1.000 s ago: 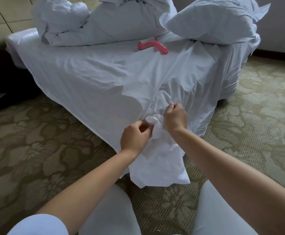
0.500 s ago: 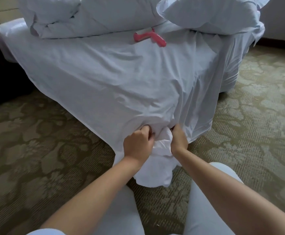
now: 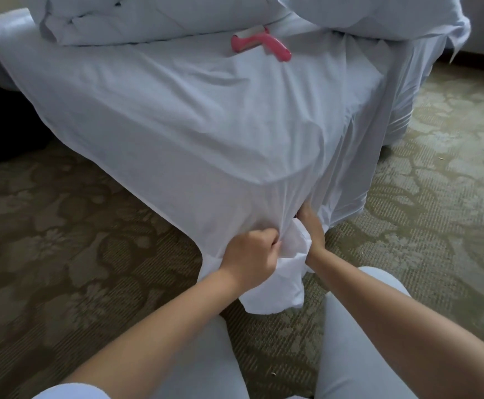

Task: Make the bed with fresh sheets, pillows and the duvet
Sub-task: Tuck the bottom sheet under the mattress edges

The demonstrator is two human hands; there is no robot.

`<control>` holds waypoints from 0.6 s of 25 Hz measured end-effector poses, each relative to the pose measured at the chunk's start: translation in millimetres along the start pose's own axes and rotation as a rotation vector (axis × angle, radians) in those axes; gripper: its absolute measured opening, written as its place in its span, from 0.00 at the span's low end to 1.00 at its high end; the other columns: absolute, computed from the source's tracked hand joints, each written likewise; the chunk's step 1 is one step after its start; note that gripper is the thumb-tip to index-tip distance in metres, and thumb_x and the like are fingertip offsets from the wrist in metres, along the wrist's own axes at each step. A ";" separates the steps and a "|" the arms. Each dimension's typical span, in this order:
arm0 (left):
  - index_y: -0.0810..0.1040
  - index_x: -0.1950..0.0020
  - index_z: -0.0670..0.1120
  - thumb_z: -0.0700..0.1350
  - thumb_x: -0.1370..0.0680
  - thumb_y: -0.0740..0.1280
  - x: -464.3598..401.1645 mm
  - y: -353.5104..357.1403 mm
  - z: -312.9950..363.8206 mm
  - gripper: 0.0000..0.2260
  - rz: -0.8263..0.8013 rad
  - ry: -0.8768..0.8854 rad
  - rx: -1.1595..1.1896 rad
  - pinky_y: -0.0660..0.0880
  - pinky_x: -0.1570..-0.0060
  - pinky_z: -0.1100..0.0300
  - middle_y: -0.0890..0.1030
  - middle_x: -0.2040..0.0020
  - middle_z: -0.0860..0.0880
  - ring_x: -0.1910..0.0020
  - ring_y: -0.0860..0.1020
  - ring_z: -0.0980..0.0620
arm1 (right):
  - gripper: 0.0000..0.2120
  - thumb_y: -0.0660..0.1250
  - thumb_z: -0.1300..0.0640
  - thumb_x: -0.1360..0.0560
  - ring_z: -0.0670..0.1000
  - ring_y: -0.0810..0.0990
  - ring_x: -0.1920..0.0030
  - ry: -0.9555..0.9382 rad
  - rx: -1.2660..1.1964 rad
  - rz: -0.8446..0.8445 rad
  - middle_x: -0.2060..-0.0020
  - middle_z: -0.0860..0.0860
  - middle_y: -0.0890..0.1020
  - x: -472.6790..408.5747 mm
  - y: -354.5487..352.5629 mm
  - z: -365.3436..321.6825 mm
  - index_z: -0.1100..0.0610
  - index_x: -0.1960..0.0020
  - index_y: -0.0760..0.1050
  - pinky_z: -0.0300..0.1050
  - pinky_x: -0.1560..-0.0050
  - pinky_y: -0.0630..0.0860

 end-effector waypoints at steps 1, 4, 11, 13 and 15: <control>0.76 0.61 0.40 0.45 0.22 0.61 5.3 2.5 -0.8 0.11 -0.028 -0.020 0.069 0.71 0.70 0.56 0.76 0.69 0.47 0.71 0.73 0.46 | 0.17 0.61 0.58 0.22 0.59 0.76 0.49 -0.022 0.097 -0.014 0.47 0.57 0.76 2.0 0.5 -1.6 0.60 0.34 0.65 0.48 0.54 0.69; 0.75 0.61 0.42 0.45 0.21 0.64 1.5 9.1 -4.0 0.11 -0.087 -0.123 0.221 0.68 0.67 0.57 0.73 0.70 0.50 0.70 0.71 0.50 | 0.07 0.58 0.56 0.21 0.60 0.75 0.55 0.075 0.222 0.027 0.54 0.56 0.77 6.2 -4.7 6.4 0.57 0.45 0.66 0.48 0.57 0.67; 0.75 0.61 0.49 0.57 0.23 0.65 33.0 26.9 -47.7 0.13 -0.027 -0.575 0.416 0.68 0.64 0.63 0.77 0.65 0.55 0.63 0.76 0.56 | 0.12 0.52 0.49 0.19 0.59 0.75 0.46 0.200 0.292 -0.197 0.44 0.56 0.77 2.1 29.0 36.5 0.53 0.43 0.69 0.50 0.49 0.71; 0.75 0.57 0.48 0.61 0.28 0.70 40.4 33.3 -63.2 0.16 -0.086 -0.604 0.277 0.70 0.62 0.62 0.76 0.64 0.56 0.62 0.76 0.55 | 0.11 0.52 0.52 0.18 0.60 0.76 0.46 0.138 0.419 -0.410 0.44 0.58 0.78 10.5 50.0 48.7 0.56 0.43 0.69 0.49 0.52 0.71; 0.75 0.48 0.49 0.64 0.31 0.70 41.9 43.0 -67.7 0.22 -0.327 -0.493 0.142 0.70 0.60 0.62 0.75 0.60 0.58 0.59 0.75 0.56 | 0.15 0.53 0.51 0.18 0.59 0.76 0.43 0.105 0.449 -0.566 0.41 0.59 0.78 22.1 62.5 53.3 0.57 0.40 0.72 0.49 0.48 0.70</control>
Point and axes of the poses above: each hand's wrist, its own x-axis away from the middle knuckle, its own y-axis out of the palm, z = x × y, the point moved 5 cm from there along -x, towards the middle knuckle
